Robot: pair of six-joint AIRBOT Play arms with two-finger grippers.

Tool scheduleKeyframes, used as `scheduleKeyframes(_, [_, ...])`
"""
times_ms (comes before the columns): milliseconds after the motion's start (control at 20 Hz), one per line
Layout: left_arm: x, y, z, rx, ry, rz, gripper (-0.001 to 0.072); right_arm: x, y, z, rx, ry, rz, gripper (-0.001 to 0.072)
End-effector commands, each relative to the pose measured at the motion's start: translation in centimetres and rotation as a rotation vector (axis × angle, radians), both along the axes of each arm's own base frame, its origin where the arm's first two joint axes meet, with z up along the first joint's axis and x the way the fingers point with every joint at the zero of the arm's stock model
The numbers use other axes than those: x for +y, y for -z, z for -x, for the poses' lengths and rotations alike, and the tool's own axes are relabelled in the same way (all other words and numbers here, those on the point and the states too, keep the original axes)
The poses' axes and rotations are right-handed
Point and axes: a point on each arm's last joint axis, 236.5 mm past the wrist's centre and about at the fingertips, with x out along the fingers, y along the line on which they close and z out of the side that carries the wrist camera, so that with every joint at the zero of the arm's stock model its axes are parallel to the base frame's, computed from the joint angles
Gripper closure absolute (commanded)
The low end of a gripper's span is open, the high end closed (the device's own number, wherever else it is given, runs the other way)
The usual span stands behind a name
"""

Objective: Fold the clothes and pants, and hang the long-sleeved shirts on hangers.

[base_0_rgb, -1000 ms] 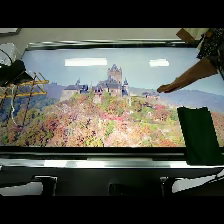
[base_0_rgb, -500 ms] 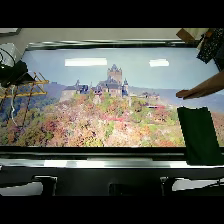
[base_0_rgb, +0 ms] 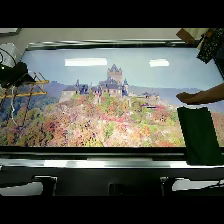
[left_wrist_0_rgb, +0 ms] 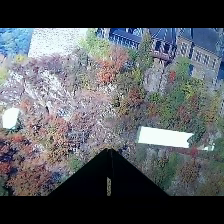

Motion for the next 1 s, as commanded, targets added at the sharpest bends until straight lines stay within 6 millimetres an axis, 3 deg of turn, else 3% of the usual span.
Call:
scheduleKeyframes(0, [0.0, 0.0, 0.1, 0.002, 0.001, 0.000, 0.0694, 0.8, 0.2, 1.9, 0.068, 0.035, -0.041, 0.0684])
scheduleKeyframes(200, [-0.2, 0.0, 0.0, 0.002, 0.005, 0.000, 0.0695, 1.7, 0.7, 4.2, 0.164, 0.029, -0.065, 0.0684])
scheduleKeyframes(650, [-1.9, 0.0, 0.1, 0.001, 0.047, -0.003, 0.0694, 0.6, 3.4, 11.5, 0.464, 0.018, 0.018, 0.0685])
scheduleKeyframes(750, [-1.9, 0.0, 0.1, 0.001, 0.047, -0.002, 0.0694, 0.2, 5.1, 13.9, 0.555, 0.049, 0.032, 0.0683])
scheduleKeyframes(950, [-1.9, 0.0, 0.1, 0.001, 0.047, -0.002, 0.0694, 2.0, 10.4, 16.9, 0.664, 0.017, -0.021, 0.0683])
